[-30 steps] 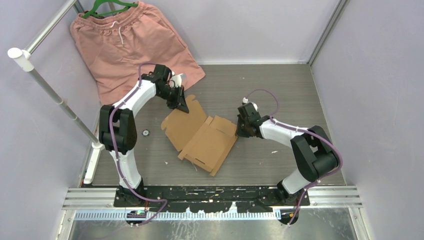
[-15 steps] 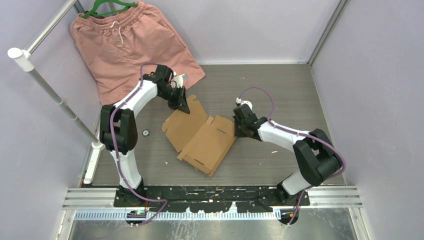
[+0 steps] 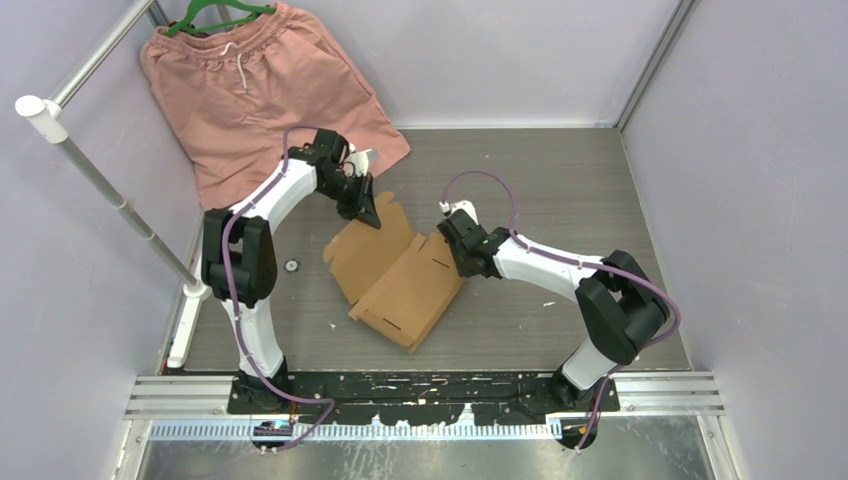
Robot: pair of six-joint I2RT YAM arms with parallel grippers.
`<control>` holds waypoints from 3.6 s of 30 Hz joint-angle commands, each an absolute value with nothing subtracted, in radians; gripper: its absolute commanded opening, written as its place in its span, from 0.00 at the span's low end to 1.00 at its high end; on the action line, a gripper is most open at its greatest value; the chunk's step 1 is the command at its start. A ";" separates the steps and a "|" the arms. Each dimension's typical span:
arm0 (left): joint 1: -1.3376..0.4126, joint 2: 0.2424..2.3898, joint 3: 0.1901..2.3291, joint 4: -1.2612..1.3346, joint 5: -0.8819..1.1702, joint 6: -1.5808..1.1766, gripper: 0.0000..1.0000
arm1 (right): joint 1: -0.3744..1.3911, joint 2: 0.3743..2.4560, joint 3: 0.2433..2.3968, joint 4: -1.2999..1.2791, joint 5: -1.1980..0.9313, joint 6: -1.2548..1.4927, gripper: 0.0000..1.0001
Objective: Fold the paper box
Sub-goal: Fold the paper box at the center of the board.
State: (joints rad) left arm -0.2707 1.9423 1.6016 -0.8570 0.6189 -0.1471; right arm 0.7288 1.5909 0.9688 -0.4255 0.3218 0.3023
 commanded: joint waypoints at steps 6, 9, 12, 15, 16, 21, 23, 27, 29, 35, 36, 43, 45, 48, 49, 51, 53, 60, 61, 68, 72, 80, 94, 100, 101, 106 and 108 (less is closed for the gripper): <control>-0.290 1.907 1.596 -0.786 0.648 -0.225 0.02 | 0.720 1.465 0.925 -0.334 0.341 0.414 0.11; -0.290 1.880 1.577 -0.758 0.658 -0.248 0.02 | 0.718 1.419 0.904 -0.288 0.373 0.471 0.10; -0.286 1.847 1.554 -0.734 0.644 -0.267 0.02 | 0.711 1.370 0.893 -0.280 0.429 0.525 0.10; -0.278 1.806 1.525 -0.695 0.652 -0.292 0.02 | 0.700 1.317 0.858 -0.263 0.477 0.576 0.08; -0.274 1.792 1.513 -0.679 0.659 -0.303 0.02 | 0.694 1.297 0.840 -0.251 0.484 0.589 0.08; -0.255 1.727 1.483 -0.617 0.707 -0.353 0.02 | 0.683 1.195 0.764 -0.193 0.509 0.596 0.07; -0.249 1.709 1.480 -0.609 0.710 -0.364 0.02 | 0.683 1.150 0.739 -0.176 0.532 0.586 0.06; -0.235 1.677 1.473 -0.589 0.713 -0.400 0.03 | 0.681 1.016 0.657 -0.109 0.564 0.578 0.03; -0.230 1.668 1.471 -0.584 0.707 -0.416 0.03 | 0.680 0.947 0.611 -0.068 0.572 0.579 0.03; -0.224 1.666 1.468 -0.583 0.699 -0.442 0.03 | 0.681 0.795 0.514 0.058 0.544 0.552 0.04; -0.226 1.667 1.467 -0.582 0.701 -0.445 0.03 | 0.681 0.786 0.510 0.069 0.538 0.545 0.05; -0.225 1.709 1.518 -0.641 0.700 -0.446 0.04 | 0.681 0.835 0.561 0.027 0.499 0.429 0.04; -0.224 1.717 1.544 -0.670 0.700 -0.427 0.04 | 0.681 0.860 0.596 -0.021 0.499 0.378 0.04; -0.224 1.723 1.584 -0.711 0.688 -0.403 0.04 | 0.681 0.901 0.647 -0.093 0.506 0.291 0.03; -0.224 1.725 1.594 -0.721 0.686 -0.398 0.04 | 0.681 0.910 0.659 -0.111 0.507 0.267 0.02; -0.225 1.731 1.612 -0.736 0.685 -0.390 0.04 | 0.681 0.916 0.669 -0.120 0.502 0.225 0.02; -0.225 1.737 1.625 -0.747 0.690 -0.376 0.05 | 0.680 0.918 0.685 -0.139 0.486 0.191 0.02; -0.227 1.766 1.675 -0.823 0.665 -0.312 0.05 | 0.681 0.939 0.715 -0.142 0.335 0.137 0.03; -0.227 1.770 1.681 -0.833 0.654 -0.306 0.05 | 0.681 0.938 0.709 -0.124 0.301 0.134 0.03; -0.227 1.794 1.704 -0.839 0.623 -0.291 0.04 | 0.682 0.940 0.720 -0.123 0.155 0.131 0.04; -0.228 1.797 1.709 -0.839 0.644 -0.269 0.04 | 0.680 0.974 0.767 -0.175 0.140 0.127 0.04; -0.247 1.746 1.719 -0.791 0.719 -0.253 0.05 | 0.688 1.139 0.892 -0.308 0.136 0.125 0.04; -0.322 1.678 1.683 -0.732 0.786 -0.233 0.06 | 0.690 1.399 0.972 -0.364 0.115 0.165 0.03; -0.368 1.686 1.677 -0.753 0.764 -0.196 0.06 | 0.689 1.483 1.007 -0.354 0.078 0.189 0.03; -0.376 1.690 1.676 -0.760 0.754 -0.186 0.06 | 0.689 1.496 1.018 -0.356 0.069 0.192 0.03; -0.423 1.701 1.657 -0.766 0.717 -0.151 0.06 | 0.689 1.556 1.049 -0.359 0.042 0.210 0.03; -0.445 1.702 1.649 -0.768 0.700 -0.136 0.06 | 0.684 1.574 1.058 -0.359 0.017 0.214 0.03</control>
